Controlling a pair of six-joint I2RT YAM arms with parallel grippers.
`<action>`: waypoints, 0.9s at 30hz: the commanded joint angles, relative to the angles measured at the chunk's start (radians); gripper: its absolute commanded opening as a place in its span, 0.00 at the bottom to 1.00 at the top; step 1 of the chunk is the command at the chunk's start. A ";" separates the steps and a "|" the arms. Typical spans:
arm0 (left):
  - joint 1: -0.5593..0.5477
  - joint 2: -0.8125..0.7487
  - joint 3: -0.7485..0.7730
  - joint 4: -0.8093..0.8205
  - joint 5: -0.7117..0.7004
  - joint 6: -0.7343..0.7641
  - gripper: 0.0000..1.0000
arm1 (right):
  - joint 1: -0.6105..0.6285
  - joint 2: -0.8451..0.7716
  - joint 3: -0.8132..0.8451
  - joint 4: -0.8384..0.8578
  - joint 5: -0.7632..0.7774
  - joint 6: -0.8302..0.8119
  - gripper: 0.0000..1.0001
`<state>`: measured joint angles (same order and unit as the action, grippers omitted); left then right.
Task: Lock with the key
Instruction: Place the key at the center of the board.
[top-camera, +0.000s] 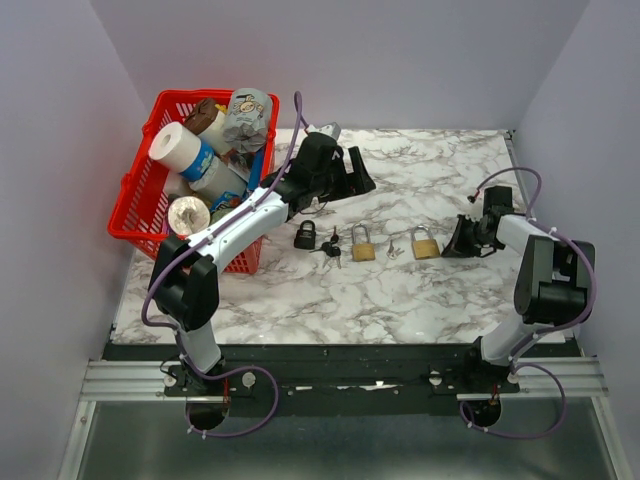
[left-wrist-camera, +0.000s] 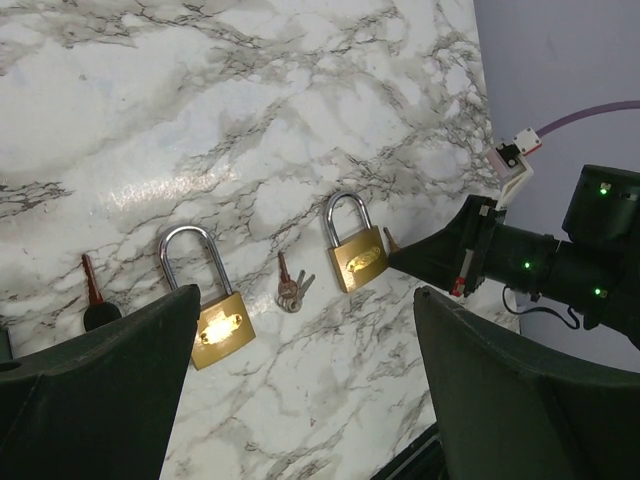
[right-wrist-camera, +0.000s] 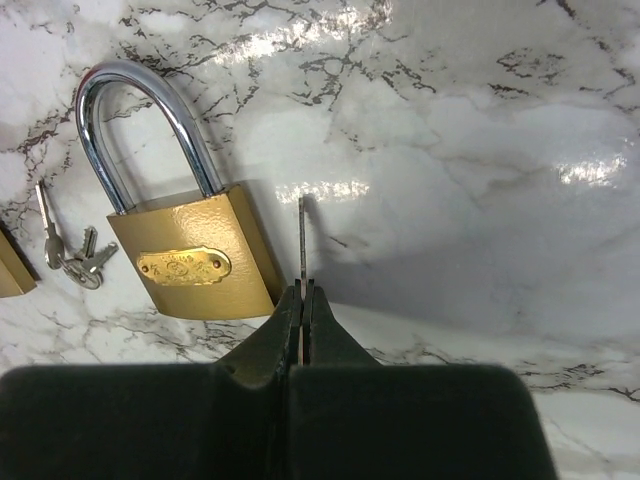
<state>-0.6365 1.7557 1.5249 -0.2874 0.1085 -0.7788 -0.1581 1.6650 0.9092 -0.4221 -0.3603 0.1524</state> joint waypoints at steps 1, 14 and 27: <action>0.011 -0.007 0.030 -0.025 0.020 0.001 0.95 | 0.005 0.055 0.078 -0.119 0.024 -0.111 0.01; 0.024 -0.030 0.001 -0.027 0.026 -0.008 0.95 | 0.005 0.114 0.138 -0.175 -0.016 -0.129 0.20; 0.046 -0.053 0.014 -0.056 0.010 0.044 0.99 | -0.001 0.085 0.195 -0.207 0.053 -0.142 0.51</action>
<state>-0.6010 1.7519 1.5272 -0.3180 0.1169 -0.7769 -0.1577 1.7653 1.0664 -0.5880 -0.3649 0.0391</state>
